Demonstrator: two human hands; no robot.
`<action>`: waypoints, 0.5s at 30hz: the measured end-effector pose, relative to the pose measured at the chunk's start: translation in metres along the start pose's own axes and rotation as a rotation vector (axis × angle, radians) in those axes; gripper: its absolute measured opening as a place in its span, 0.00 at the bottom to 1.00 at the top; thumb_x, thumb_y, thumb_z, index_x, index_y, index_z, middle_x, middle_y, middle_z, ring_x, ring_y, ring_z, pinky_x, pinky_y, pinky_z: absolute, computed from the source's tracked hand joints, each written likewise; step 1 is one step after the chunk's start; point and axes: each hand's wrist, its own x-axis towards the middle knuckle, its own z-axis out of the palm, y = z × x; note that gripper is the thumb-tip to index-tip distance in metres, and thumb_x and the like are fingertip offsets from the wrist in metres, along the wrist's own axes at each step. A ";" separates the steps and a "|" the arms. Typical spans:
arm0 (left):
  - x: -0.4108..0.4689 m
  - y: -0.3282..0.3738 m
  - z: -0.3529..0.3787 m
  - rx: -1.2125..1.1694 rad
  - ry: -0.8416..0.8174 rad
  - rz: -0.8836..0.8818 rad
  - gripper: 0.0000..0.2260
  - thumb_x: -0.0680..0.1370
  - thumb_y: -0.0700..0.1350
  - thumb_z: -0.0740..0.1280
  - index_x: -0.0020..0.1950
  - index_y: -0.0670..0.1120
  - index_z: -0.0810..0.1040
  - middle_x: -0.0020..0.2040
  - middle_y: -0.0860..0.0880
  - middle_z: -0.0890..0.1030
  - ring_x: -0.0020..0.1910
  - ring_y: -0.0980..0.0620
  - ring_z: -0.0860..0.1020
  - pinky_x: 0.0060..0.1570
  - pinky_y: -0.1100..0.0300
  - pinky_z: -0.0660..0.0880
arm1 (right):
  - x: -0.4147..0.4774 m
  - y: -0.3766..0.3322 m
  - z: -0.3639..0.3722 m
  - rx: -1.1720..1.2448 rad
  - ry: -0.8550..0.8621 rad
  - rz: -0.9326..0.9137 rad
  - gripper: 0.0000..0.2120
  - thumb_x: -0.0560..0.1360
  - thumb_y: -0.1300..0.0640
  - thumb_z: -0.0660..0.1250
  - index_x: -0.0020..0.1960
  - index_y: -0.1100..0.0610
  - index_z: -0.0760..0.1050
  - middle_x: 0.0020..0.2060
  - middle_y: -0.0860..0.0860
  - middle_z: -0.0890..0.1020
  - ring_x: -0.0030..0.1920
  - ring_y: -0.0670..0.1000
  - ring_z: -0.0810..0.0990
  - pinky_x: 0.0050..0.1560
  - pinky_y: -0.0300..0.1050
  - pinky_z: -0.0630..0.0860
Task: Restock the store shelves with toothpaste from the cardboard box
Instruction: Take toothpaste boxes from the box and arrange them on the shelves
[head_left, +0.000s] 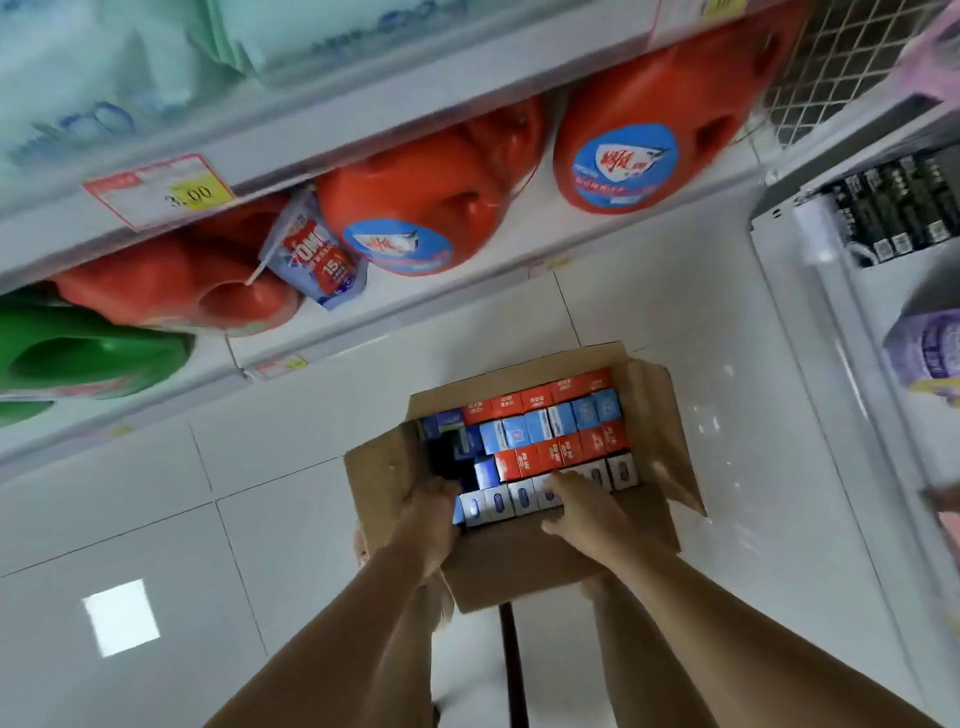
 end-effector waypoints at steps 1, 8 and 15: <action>0.002 0.008 0.002 -0.047 -0.025 0.006 0.15 0.76 0.43 0.65 0.62 0.45 0.74 0.66 0.40 0.71 0.65 0.42 0.70 0.66 0.50 0.68 | 0.006 -0.001 0.010 -0.027 -0.015 -0.013 0.20 0.74 0.53 0.69 0.64 0.53 0.70 0.62 0.50 0.76 0.62 0.50 0.74 0.62 0.42 0.71; 0.038 0.015 0.030 0.398 0.042 -0.125 0.17 0.81 0.40 0.56 0.70 0.38 0.66 0.68 0.40 0.71 0.71 0.41 0.64 0.74 0.51 0.43 | 0.047 -0.013 0.062 -0.043 0.004 -0.097 0.23 0.77 0.57 0.65 0.70 0.53 0.65 0.69 0.51 0.68 0.67 0.52 0.69 0.64 0.41 0.66; 0.046 0.015 0.021 0.471 0.025 -0.115 0.14 0.81 0.40 0.55 0.66 0.39 0.68 0.63 0.41 0.74 0.64 0.41 0.69 0.73 0.47 0.52 | 0.071 -0.017 0.069 0.002 0.137 -0.173 0.33 0.76 0.65 0.64 0.76 0.48 0.56 0.72 0.50 0.61 0.65 0.52 0.72 0.60 0.43 0.73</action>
